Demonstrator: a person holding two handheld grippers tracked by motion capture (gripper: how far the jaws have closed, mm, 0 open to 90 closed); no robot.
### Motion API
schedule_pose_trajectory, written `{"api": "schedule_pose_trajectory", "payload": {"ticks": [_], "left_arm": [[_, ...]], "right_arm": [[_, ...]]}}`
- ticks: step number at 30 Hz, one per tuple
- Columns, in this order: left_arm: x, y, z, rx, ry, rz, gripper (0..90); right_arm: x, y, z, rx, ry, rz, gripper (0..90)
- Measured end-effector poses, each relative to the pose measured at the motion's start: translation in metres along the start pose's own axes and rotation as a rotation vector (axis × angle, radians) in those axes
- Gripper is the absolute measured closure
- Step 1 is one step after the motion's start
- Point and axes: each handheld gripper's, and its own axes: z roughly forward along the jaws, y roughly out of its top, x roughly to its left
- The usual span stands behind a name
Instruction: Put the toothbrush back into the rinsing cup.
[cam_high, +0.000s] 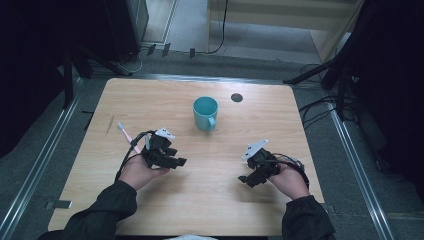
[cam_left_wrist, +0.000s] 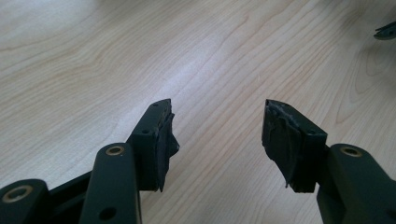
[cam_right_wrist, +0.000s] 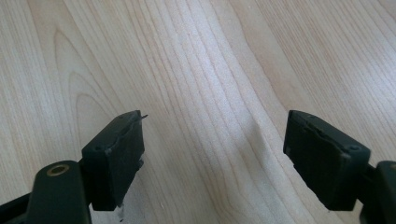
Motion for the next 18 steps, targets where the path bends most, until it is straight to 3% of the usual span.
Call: {"api": "schedule_pose_trajectory", "payload": {"ticks": [3, 13, 18], "left_arm": [[-0.0004, 0.0020, -0.0025, -0.001, 0.012, 0.015, 42.8], [0.0030, 0.0005, -0.0029, 0.024, 0.008, -0.020, 44.4], [0.0055, 0.0014, -0.0060, 0.029, -0.017, -0.048, 51.9]], "right_arm": [[-0.0004, -0.0001, 0.0007, 0.001, 0.003, -0.002, 20.3], [0.0003, 0.0016, 0.0008, 0.000, 0.008, -0.006, 20.3], [0.0006, 0.0020, 0.0010, 0.006, 0.009, -0.010, 20.2]]}}
